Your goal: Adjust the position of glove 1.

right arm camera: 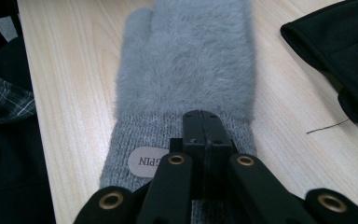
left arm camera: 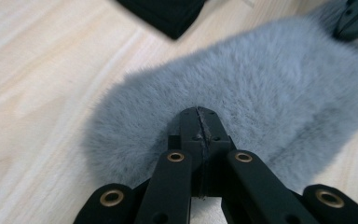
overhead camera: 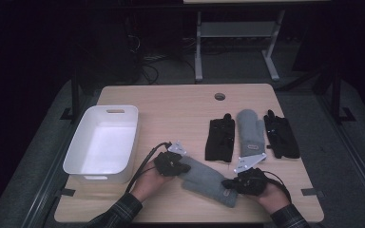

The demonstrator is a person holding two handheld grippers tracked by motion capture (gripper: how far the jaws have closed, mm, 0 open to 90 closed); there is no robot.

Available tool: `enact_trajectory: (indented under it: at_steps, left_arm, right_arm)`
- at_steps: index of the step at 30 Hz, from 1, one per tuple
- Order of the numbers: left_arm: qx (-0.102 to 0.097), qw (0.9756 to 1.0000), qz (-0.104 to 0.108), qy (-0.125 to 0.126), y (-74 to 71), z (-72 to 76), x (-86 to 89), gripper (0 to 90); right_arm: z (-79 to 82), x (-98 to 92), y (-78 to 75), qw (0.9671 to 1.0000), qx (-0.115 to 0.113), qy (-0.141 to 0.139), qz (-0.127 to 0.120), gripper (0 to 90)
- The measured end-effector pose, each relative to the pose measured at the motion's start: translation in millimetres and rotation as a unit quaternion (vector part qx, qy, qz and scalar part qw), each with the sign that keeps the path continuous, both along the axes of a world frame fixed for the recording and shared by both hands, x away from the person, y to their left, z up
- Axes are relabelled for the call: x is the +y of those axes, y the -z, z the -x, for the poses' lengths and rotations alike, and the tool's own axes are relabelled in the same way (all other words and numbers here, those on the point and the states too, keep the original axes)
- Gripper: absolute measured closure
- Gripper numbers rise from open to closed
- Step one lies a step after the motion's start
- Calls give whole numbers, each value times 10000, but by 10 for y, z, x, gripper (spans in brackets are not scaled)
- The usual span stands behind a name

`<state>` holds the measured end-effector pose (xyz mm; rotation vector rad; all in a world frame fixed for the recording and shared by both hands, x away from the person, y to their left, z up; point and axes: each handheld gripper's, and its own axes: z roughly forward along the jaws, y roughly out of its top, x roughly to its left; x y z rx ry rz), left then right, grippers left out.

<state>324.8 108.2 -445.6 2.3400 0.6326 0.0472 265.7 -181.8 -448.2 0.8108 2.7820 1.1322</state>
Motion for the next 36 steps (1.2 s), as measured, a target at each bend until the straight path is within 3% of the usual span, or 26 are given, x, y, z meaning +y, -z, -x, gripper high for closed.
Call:
enact_trajectory:
  at_steps: [4, 7, 9, 13, 16, 17, 18, 20, 22, 25, 26, 27, 29, 32, 36]
  left_arm:
    - [-146, 9998, 66, -139, -75, 127, 132, 812]
    - [-237, 9994, 37, -247, -72, 258, 244, 651]
    - [-249, 9992, 59, -310, -59, 347, 312, 601]
    - [-294, 9990, -161, -311, -2, 484, 419, 437]
    - [-254, 9986, -188, -429, 48, 529, 472, 363]
    - [-245, 9985, -241, -422, 62, 526, 487, 296]
    - [-244, 9984, -276, -424, 74, 525, 491, 296]
    - [-302, 9980, -304, -463, 96, 514, 494, 259]
    - [-278, 9980, -302, -475, 106, 505, 496, 248]
    - [-373, 9980, -248, -455, 91, 510, 484, 290]
    - [-335, 9985, -182, -397, 83, 507, 472, 491]
    - [-321, 9988, -75, -357, 83, 501, 446, 491]
    - [-312, 9989, -102, -350, 77, 468, 383, 660]
    - [-231, 9993, -114, -255, 85, 428, 287, 828]
    - [-293, 9991, -261, -160, 101, 397, 170, 852]
  right_arm:
    - [-11, -41, -32, 9998, 32, 6, -210, 827]
    - [-28, -82, -77, 9994, -72, 177, -298, 700]
    - [-39, -97, -87, 9992, -127, 241, -281, 682]
    - [-89, -191, -147, 9973, -290, 611, -273, 626]
    - [-154, -300, -210, 9925, -495, 1098, -210, 590]
    - [-188, -345, -230, 9905, -571, 1240, -186, 573]
    - [-229, -390, -245, 9882, -626, 1390, -143, 562]
    - [-314, -473, -255, 9847, -628, 1625, -90, 560]
    - [-367, -544, -239, 9842, -567, 1670, -128, 607]
    - [-356, -558, -201, 9894, -362, 1398, -159, 813]
    - [-322, -514, -165, 9920, -246, 1237, -80, 863]
    - [-322, -514, -165, 9920, -246, 1237, -80, 863]
    - [-289, -461, -101, 9940, -90, 1087, 51, 882]
    - [-189, -387, 14, 9966, 78, 764, 292, 890]
    - [-115, -363, 63, 9971, 202, 649, 351, 899]
